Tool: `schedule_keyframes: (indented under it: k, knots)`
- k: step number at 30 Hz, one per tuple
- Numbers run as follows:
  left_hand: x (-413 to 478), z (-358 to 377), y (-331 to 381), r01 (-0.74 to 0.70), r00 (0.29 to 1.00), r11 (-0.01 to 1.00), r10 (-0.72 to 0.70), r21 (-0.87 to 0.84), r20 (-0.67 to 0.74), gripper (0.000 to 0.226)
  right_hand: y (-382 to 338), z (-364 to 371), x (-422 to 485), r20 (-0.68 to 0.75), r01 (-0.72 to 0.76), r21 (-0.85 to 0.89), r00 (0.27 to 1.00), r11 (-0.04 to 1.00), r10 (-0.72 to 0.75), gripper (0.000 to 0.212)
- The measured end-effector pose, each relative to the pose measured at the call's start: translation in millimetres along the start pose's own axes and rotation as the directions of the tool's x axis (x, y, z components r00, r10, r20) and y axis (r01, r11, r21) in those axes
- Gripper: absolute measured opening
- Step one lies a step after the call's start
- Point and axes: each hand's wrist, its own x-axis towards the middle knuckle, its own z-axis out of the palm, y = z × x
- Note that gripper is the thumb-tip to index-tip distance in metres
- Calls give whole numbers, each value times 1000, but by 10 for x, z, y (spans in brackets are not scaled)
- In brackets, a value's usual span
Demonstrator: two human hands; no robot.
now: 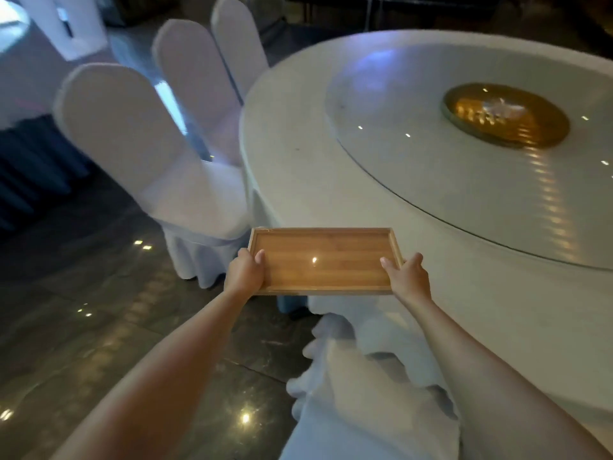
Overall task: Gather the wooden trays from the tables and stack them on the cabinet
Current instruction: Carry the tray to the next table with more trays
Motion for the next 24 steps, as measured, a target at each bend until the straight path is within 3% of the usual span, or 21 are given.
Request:
schedule_keyframes:
  k: [8,14,24]
  knots:
    - [149,-1790,-1328,33,968,999,-33,-2,-248,42,-1393,1288,-688,217,254,53,941,966,-259,53]
    - [66,-3061,-2350,154,888,986,-164,-57,-429,44,-2572,2357,-1345,325,470,42,828,882,-457,50]
    - [441,-4062,-3279,221,768,953,-301,-207,-566,38,-3832,3619,-1628,430,628,154,653,763,-624,32]
